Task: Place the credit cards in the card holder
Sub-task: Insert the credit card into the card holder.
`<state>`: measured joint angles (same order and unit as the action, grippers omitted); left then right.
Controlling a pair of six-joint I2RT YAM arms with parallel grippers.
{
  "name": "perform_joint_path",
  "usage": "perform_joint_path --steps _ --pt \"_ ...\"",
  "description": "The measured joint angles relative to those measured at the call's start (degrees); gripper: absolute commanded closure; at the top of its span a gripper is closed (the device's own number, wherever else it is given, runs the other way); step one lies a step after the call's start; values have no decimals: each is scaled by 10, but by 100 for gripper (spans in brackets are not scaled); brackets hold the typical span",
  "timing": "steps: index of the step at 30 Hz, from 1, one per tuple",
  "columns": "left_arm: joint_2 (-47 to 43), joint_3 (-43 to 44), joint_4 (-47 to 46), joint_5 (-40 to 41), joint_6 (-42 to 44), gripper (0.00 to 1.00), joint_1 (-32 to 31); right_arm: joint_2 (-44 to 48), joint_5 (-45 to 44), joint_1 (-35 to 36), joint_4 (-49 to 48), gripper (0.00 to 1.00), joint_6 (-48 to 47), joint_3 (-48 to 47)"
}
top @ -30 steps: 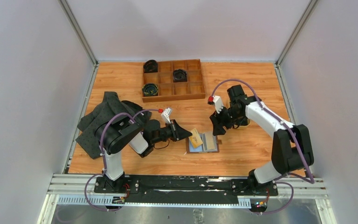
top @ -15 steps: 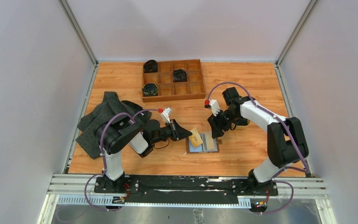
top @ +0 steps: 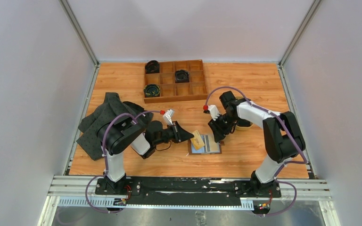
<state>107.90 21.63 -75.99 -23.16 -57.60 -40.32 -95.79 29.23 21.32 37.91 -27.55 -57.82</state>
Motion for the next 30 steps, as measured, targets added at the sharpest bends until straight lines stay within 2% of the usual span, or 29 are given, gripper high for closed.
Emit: perform_joint_path --steps 13,30 --pt "2 6 -18 -1 -10 100 0 -6 -15 9 4 60 10 -7" --pt "29 14 -29 -2 -20 100 0 -6 -17 11 6 61 11 -9"
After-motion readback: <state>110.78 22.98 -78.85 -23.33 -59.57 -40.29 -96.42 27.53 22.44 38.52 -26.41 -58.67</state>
